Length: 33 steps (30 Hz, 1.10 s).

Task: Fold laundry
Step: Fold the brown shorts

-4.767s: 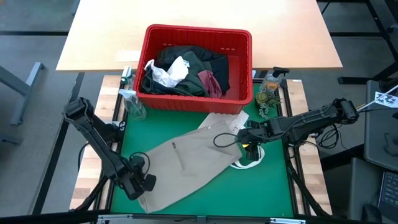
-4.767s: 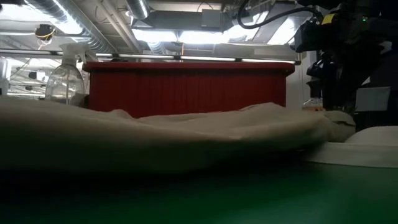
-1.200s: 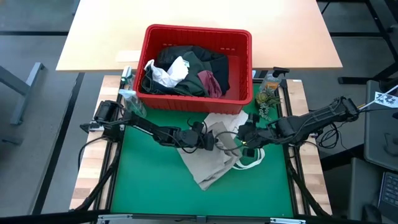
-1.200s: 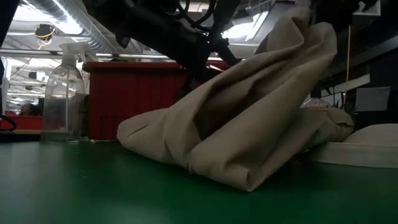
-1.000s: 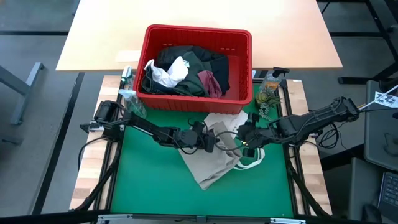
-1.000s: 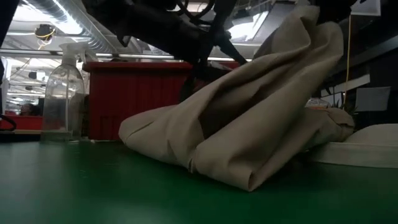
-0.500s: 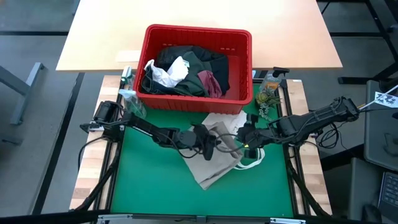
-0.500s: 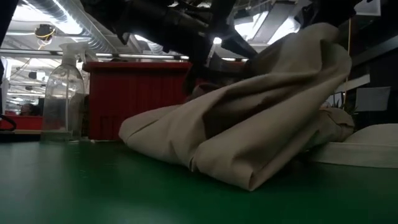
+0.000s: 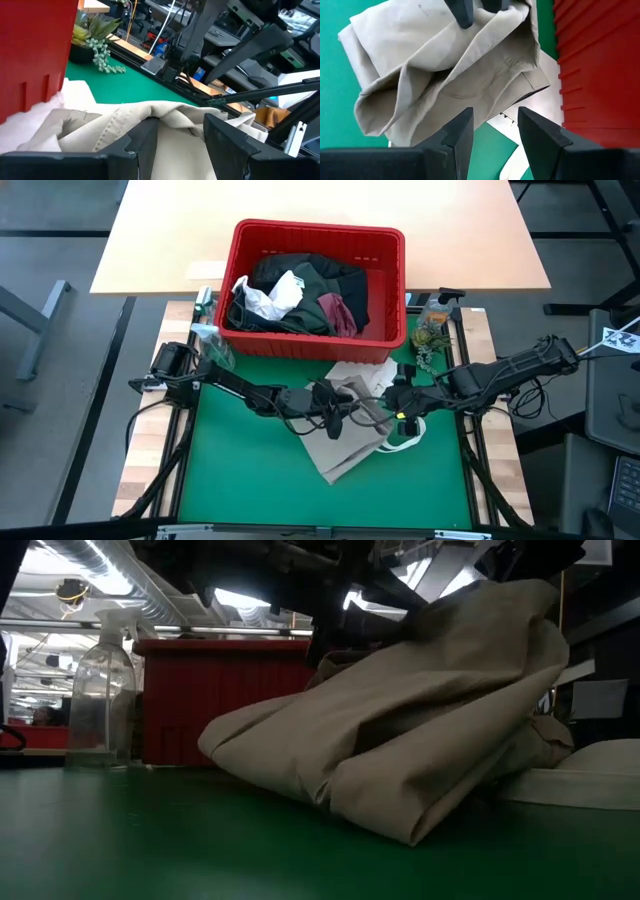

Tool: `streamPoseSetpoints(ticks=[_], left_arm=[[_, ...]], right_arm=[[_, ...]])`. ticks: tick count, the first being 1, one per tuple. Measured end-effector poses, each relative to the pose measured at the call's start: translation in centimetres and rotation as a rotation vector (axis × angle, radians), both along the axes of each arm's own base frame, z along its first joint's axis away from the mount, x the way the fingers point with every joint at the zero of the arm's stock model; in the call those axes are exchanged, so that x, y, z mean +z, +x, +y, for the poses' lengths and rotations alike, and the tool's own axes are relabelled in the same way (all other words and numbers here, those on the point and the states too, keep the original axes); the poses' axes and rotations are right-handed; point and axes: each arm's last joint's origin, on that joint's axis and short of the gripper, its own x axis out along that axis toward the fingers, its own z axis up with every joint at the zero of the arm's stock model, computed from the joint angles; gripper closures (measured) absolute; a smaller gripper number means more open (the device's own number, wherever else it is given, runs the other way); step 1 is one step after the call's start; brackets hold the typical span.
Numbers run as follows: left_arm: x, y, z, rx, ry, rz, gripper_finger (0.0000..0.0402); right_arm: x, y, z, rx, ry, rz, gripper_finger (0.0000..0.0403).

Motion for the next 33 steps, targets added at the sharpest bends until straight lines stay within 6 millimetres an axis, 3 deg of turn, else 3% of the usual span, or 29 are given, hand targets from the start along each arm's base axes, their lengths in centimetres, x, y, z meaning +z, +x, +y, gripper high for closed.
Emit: streamPoseSetpoints(ticks=[10, 18, 22, 26, 33], left_arm=[[0.5, 0.0, 0.0, 0.0, 0.015, -0.025, 0.0249], [4.3, -1.4, -0.6, -0.072, 0.198, -0.068, 0.0252], [6.2, -2.8, -1.2, -0.096, 0.218, -0.042, 0.0252], [6.9, -4.2, -2.4, -0.143, 0.2, 0.031, 0.0252], [5.4, -5.6, -5.7, -0.238, 0.16, 0.18, 0.0252]], right_arm=[[0.1, -0.1, 0.0, 0.004, 0.006, -0.004, 0.0247], [0.6, 0.2, 0.1, 0.003, 0.049, -0.066, 0.0247], [0.3, 1.4, 0.7, 0.054, 0.124, -0.092, 0.0247], [-0.7, 2.9, 1.3, 0.081, 0.154, -0.089, 0.0247], [-3.6, 6.3, 2.2, 0.078, 0.13, -0.085, 0.0247]])
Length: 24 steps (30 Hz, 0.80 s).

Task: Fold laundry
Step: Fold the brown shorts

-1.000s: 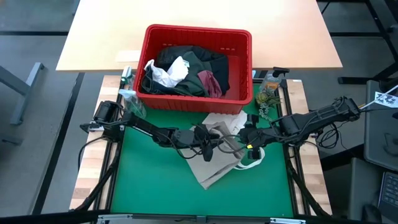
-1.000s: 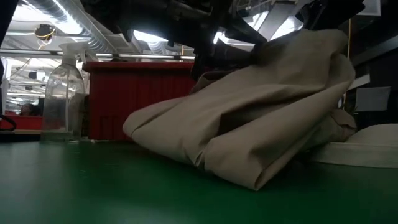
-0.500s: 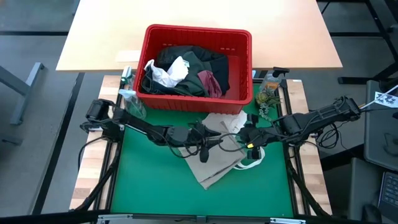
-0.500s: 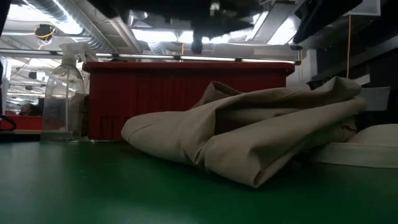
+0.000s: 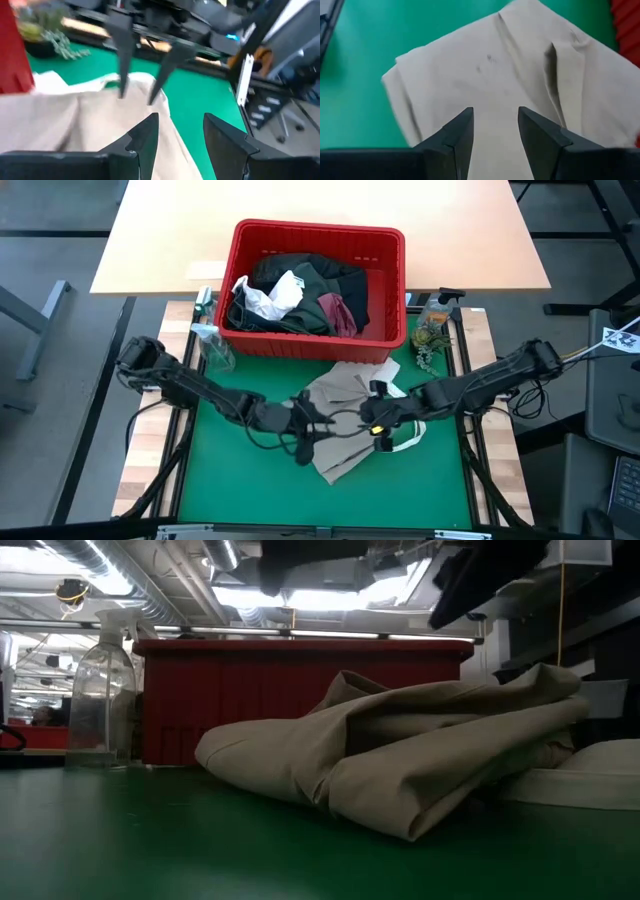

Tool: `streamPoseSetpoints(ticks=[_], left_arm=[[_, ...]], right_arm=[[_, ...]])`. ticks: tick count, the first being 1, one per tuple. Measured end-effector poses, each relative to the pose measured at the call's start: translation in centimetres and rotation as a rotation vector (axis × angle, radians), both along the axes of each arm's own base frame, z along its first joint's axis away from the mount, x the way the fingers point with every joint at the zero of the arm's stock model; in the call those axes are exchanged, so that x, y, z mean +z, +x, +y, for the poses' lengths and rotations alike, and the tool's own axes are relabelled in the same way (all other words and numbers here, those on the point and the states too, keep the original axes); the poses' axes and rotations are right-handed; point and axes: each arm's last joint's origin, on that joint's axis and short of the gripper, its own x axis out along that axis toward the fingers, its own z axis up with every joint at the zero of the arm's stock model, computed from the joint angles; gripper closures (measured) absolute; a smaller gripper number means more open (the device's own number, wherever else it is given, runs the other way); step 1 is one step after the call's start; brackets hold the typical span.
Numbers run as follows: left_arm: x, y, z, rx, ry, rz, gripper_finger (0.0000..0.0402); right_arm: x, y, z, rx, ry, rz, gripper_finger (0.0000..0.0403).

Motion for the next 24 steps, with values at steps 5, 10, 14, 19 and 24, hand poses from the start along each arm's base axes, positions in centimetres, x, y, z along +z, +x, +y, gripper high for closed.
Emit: streamPoseSetpoints(ticks=[5, 10, 14, 19, 24], left_arm=[[-1.3, -1.0, -1.7, -0.015, -0.017, 0.115, 0.0253], [-1.7, -1.7, -3.0, -0.032, -0.014, 0.149, 0.0253], [-1.8, -2.2, -3.9, -0.053, -0.004, 0.16, 0.0253], [-1.9, -2.6, -4.5, -0.023, -0.01, 0.158, 0.0253], [-1.9, -2.8, -4.8, -0.008, -0.015, 0.153, 0.0253]], right_arm=[[-2.2, 2.5, 0.7, 0.028, -0.03, -0.036, 0.0247], [-4.6, 4.4, 1.1, 0.039, -0.06, -0.043, 0.0247], [-6.4, 5.3, 0.8, 0.03, -0.092, -0.011, 0.0247], [-7.4, 6.1, -1.5, -0.083, -0.171, 0.005, 0.0247], [-7.5, 6.5, -4.9, -0.194, -0.192, 0.017, 0.0247]])
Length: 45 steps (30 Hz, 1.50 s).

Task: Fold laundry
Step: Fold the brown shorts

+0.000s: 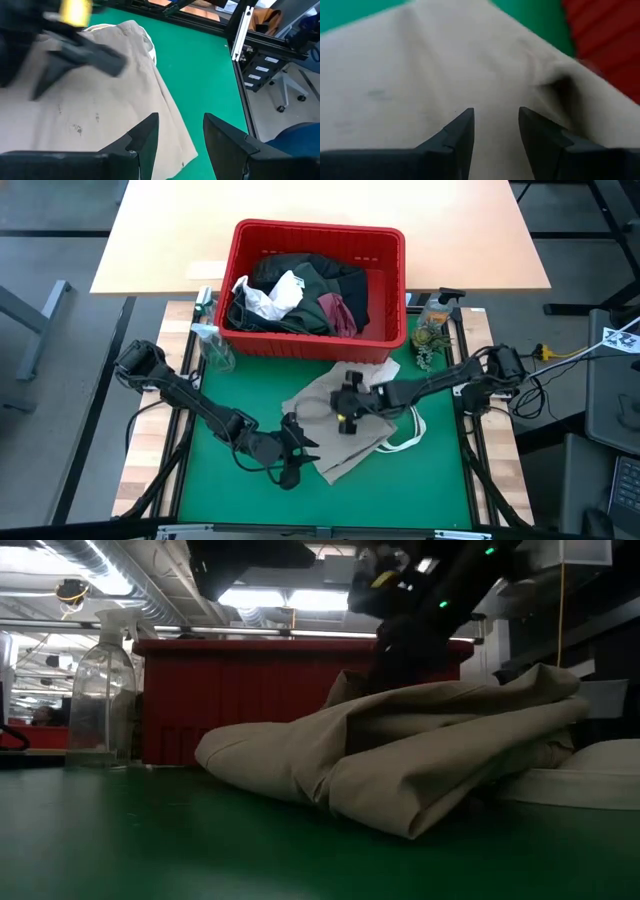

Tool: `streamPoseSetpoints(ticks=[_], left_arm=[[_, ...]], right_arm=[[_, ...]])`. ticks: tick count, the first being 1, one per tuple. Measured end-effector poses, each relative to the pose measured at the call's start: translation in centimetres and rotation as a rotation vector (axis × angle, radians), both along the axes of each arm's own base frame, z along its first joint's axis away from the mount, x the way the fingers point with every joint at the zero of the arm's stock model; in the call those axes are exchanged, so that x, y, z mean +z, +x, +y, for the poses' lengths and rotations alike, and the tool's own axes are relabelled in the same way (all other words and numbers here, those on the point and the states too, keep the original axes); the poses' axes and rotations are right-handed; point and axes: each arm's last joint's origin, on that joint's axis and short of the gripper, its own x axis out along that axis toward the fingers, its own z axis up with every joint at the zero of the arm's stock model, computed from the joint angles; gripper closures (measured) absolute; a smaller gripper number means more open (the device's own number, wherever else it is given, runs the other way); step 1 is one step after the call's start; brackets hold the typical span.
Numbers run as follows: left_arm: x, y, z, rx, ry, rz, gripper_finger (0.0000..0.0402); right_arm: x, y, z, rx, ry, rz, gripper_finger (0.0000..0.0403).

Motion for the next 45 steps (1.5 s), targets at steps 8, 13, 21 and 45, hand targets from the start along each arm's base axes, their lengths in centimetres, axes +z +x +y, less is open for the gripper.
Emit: streamPoseSetpoints(ticks=[8, 13, 21, 45], left_arm=[[0.0, 0.0, -0.1, 0.0, 0.0, -0.001, 0.0253], [0.0, 0.0, -0.1, 0.003, 0.002, -0.002, 0.0253], [0.0, 0.0, 0.1, 0.046, 0.025, -0.014, 0.0253], [-0.3, -0.1, 0.5, 0.085, 0.039, 0.019, 0.0253]], right_arm=[[0.2, -0.1, -4.8, -0.138, 0.002, 0.003, 0.0247], [0.2, -0.3, -6.4, -0.186, 0.002, 0.003, 0.0247], [0.3, -0.7, -6.7, -0.172, -0.026, 0.045, 0.0247], [7.7, -6.2, 0.8, 0.068, 0.132, -0.008, 0.0247]])
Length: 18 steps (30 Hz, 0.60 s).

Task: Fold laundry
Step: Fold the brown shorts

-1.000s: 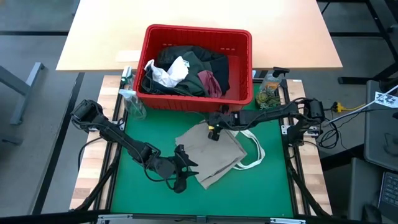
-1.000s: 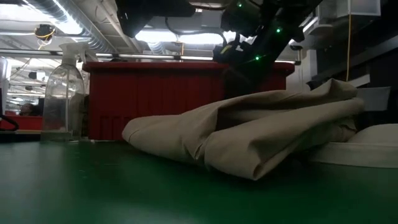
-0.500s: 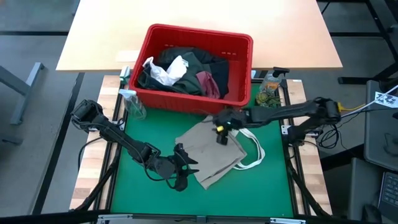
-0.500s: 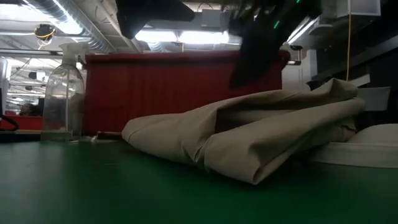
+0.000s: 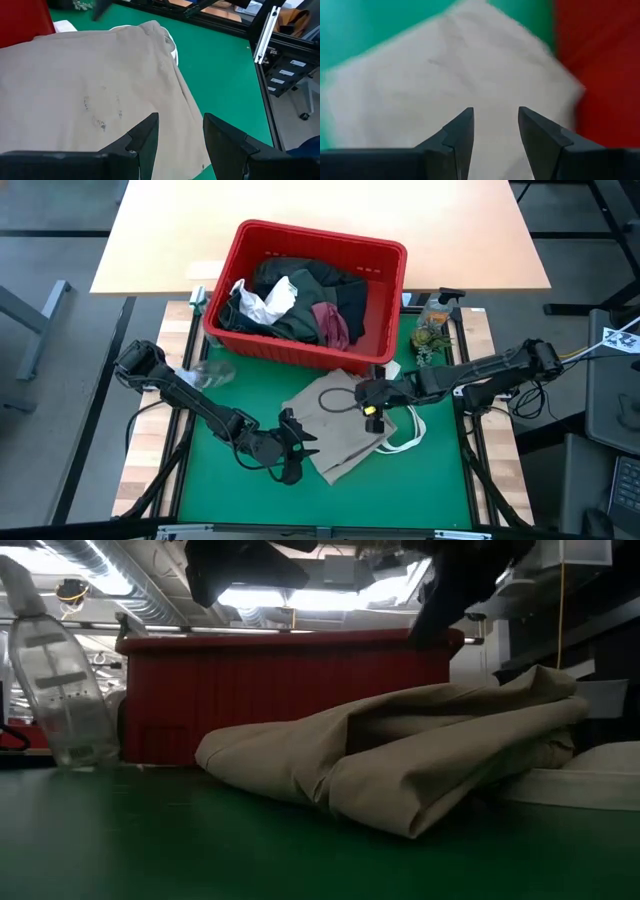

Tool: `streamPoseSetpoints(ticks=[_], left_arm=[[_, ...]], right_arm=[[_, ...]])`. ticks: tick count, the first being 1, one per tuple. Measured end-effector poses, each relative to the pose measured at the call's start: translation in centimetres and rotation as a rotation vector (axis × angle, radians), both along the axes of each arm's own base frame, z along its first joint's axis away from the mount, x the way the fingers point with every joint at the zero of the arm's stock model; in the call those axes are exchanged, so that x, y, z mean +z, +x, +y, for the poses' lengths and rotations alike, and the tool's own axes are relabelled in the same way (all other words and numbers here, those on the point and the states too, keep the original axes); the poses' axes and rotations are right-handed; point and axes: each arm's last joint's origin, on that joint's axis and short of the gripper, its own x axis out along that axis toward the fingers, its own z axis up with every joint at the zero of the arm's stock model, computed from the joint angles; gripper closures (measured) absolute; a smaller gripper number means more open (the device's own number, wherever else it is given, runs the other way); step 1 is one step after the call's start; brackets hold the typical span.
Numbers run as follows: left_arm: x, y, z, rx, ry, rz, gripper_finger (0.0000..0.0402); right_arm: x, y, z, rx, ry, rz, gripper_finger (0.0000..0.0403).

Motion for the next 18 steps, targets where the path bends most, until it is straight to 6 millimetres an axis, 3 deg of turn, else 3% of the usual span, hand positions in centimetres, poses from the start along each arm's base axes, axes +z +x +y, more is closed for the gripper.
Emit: streamPoseSetpoints(ticks=[11, 18], left_arm=[[0.0, 0.0, 0.0, 0.001, -0.001, 0.0, 0.0253], [0.0, 0.0, 0.0, 0.001, 0.002, 0.005, 0.0253]], right_arm=[[-0.1, -0.2, -0.9, -0.097, -0.109, 0.023, 0.0247], [-0.2, -0.1, -3.5, -0.168, -0.121, 0.035, 0.0247]])
